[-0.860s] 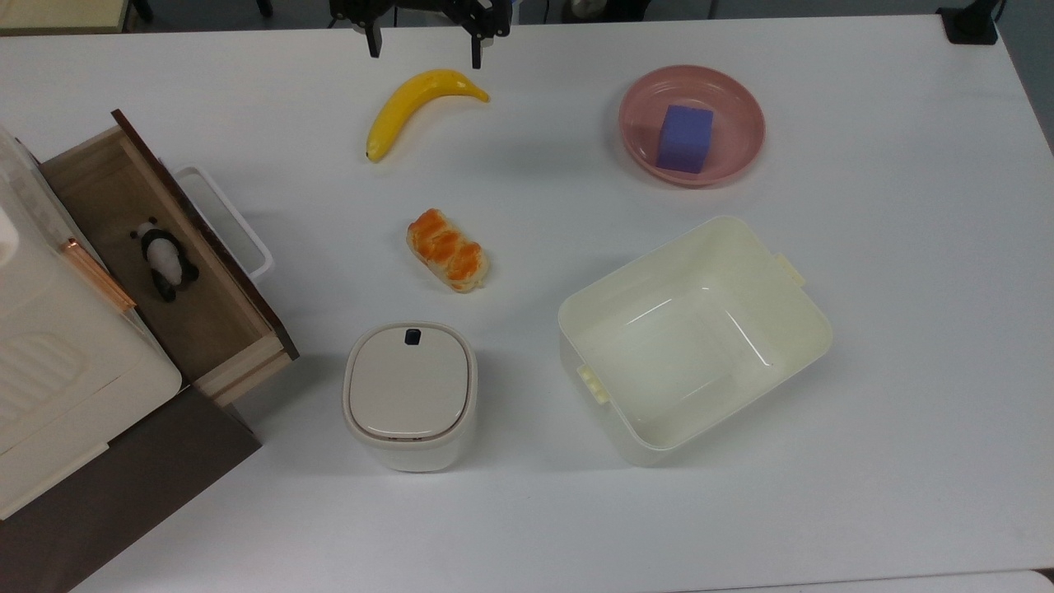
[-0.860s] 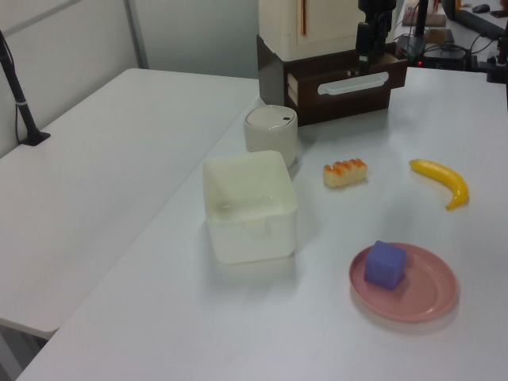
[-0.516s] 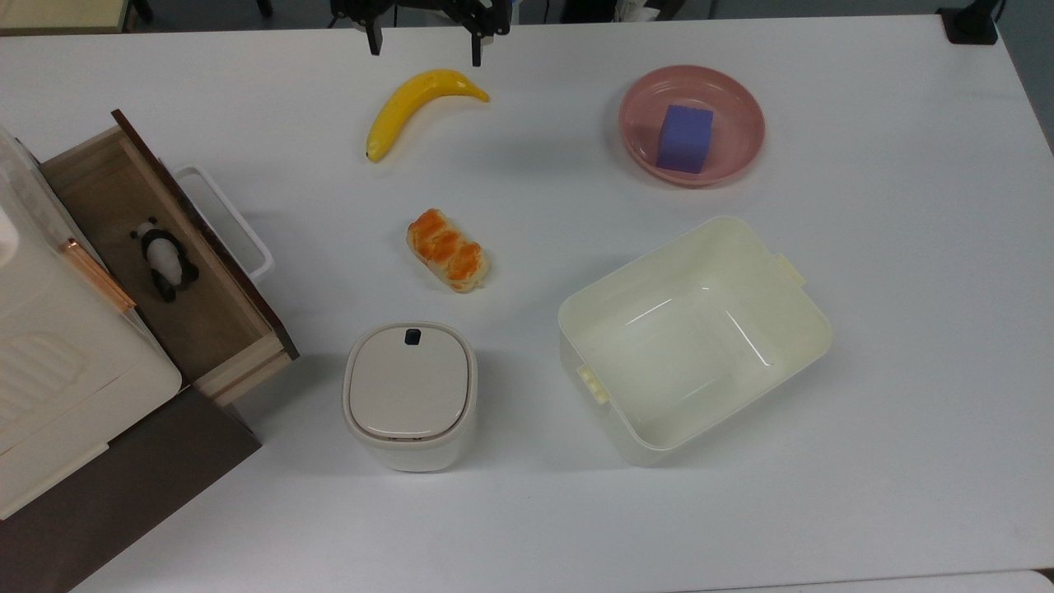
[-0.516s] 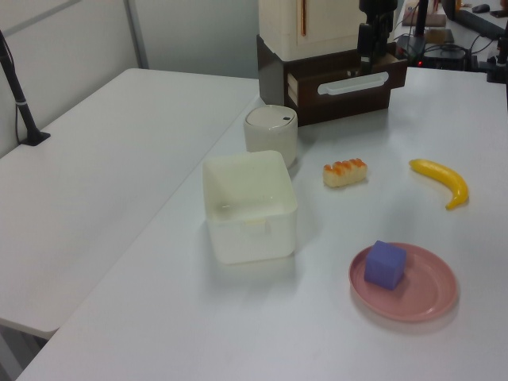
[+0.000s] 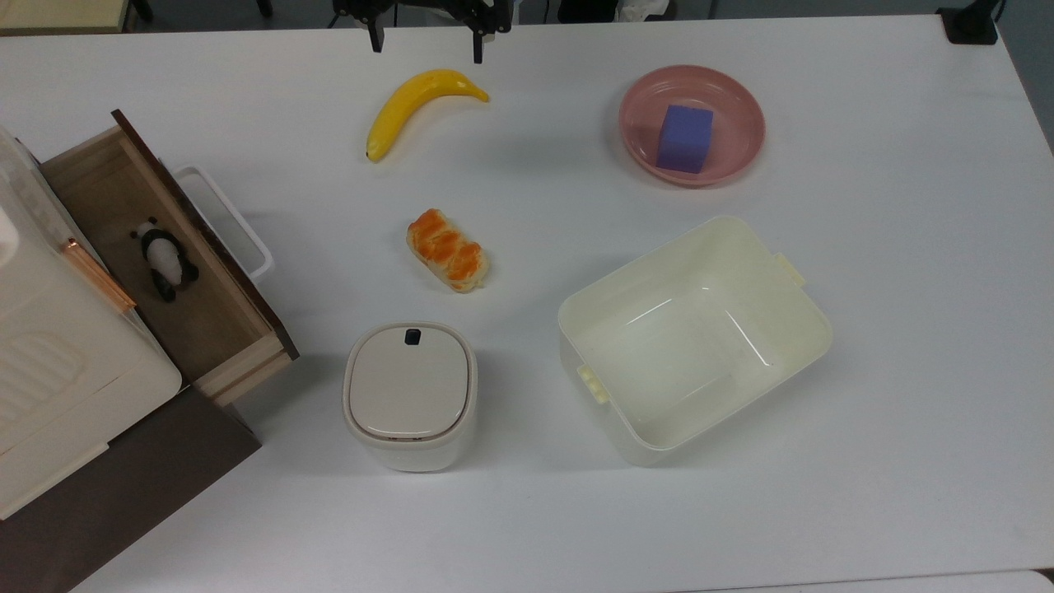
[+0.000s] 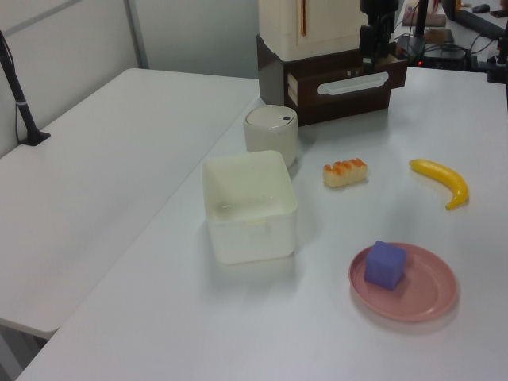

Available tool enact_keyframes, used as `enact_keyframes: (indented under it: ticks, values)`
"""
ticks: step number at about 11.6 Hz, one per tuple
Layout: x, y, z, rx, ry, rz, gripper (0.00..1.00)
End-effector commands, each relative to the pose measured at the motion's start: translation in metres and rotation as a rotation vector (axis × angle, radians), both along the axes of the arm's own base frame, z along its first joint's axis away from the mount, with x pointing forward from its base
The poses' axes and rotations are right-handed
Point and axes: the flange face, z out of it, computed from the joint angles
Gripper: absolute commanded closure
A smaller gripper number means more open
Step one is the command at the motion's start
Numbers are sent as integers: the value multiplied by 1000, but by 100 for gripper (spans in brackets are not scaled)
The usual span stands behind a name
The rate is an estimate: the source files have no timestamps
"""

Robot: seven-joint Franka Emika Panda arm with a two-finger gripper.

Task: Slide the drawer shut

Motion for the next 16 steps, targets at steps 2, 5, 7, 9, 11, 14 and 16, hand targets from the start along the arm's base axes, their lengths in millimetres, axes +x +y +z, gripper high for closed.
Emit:
enact_keyframes:
  ticks: [2, 5, 7, 9, 11, 14, 16]
  values:
    - [-6, 5, 2, -13, 17, 20, 0]
    - [-6, 5, 3, -12, 17, 28, 0]
    - [-2, 5, -8, -14, 34, 33, 0]
    - [-2, 3, -11, -14, 41, 48, 12]
    - [-3, 5, -10, -4, 44, 115, 56]
    - [-2, 9, -13, -3, 51, 146, 100]
    - [-1, 7, -15, -2, 49, 141, 100]
